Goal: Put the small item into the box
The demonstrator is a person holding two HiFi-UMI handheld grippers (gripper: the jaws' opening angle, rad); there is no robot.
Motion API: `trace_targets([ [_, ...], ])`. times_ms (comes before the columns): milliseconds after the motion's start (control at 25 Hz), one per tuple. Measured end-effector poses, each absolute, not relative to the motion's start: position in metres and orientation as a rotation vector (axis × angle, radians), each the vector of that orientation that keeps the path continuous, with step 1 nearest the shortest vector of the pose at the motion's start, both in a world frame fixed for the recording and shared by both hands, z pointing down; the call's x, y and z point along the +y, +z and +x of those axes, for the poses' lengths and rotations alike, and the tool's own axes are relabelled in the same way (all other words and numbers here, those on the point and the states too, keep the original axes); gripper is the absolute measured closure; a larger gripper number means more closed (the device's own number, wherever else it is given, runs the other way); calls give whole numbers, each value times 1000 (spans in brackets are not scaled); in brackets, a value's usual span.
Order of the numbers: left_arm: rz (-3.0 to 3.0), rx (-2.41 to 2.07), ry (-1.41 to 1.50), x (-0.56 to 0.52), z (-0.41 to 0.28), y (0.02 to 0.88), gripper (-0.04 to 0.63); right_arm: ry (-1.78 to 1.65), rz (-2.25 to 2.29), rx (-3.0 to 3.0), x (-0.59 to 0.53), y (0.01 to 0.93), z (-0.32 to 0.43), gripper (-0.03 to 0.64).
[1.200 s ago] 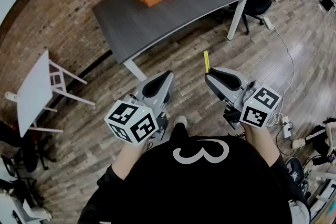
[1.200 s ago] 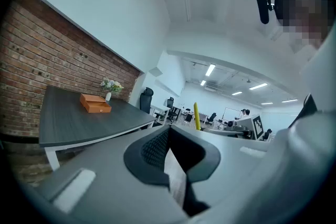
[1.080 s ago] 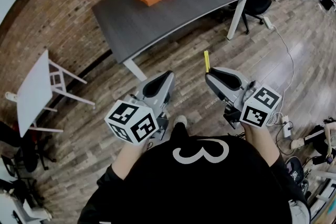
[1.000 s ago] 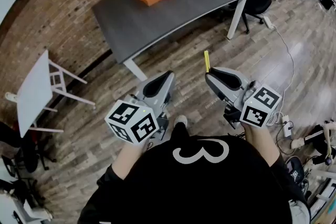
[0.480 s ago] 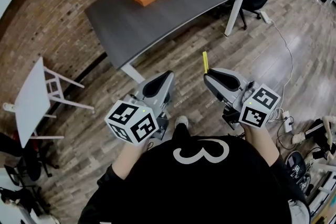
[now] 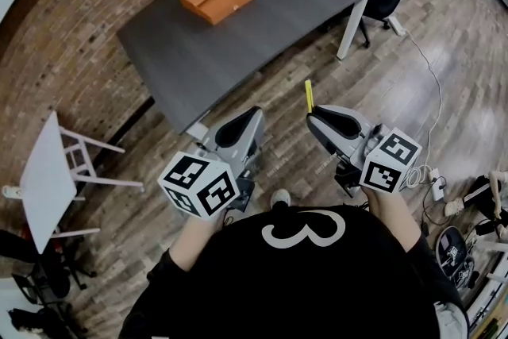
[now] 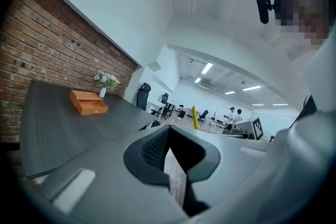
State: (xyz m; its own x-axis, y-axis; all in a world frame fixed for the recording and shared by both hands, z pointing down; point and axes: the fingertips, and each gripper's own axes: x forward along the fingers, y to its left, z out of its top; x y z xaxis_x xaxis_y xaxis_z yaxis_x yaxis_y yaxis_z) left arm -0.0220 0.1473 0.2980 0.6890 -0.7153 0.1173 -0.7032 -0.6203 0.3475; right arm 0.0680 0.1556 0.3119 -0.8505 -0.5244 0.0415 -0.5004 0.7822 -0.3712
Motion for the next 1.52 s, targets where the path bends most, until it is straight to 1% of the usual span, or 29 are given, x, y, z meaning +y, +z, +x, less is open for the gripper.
trace_targets([
  [360,2558,-1095,-86,96,-54,293,583,-531,-892,2902,106,305,42,549],
  [880,2569,-1127,-75,30,-54,288,583,-495,-840,2901,32,293,41,549],
  [1520,2418,-1353,-61,-139,-36,293,583,-588,-569,3007,-150,301,53,549],
])
